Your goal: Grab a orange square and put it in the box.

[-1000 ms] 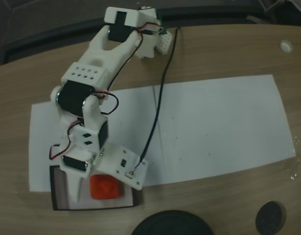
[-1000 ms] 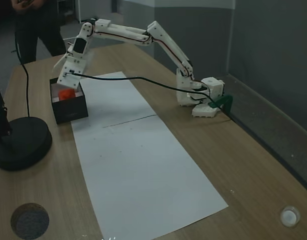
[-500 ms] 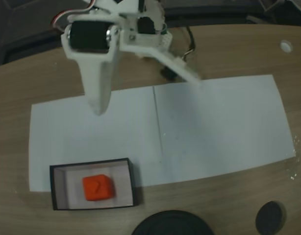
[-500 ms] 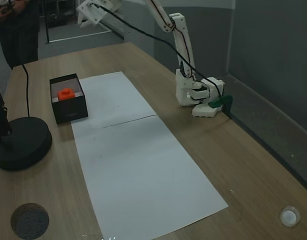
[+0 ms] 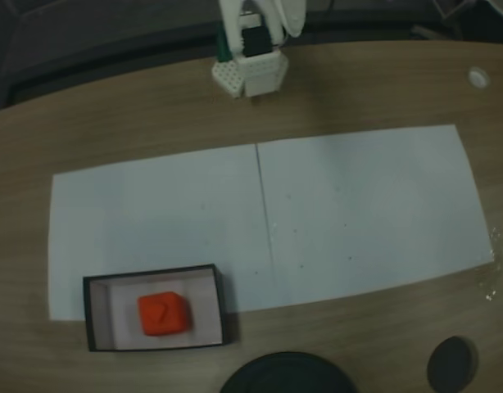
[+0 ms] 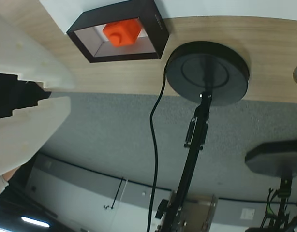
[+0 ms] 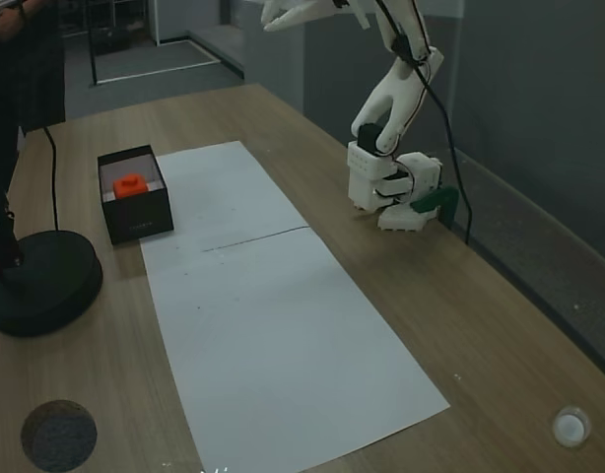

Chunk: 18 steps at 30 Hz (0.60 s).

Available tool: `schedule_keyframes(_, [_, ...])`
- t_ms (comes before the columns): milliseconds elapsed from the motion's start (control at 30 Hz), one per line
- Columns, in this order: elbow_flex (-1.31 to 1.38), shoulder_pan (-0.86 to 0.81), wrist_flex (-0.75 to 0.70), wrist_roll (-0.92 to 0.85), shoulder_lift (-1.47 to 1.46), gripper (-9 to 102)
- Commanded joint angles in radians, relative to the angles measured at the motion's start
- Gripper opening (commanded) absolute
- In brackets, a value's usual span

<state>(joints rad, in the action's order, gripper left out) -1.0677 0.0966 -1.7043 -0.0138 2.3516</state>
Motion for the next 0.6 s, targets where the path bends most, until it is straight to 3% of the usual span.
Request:
schedule_keyframes(0, [-0.140,-0.002,0.061,-0.025,0.213,0])
schedule_keyframes(333, [-0.653,-0.002,0.236,-0.091,0.758,-1])
schedule_keyframes(567, [-0.833,-0.003,0.291,-0.091,0.963,-1])
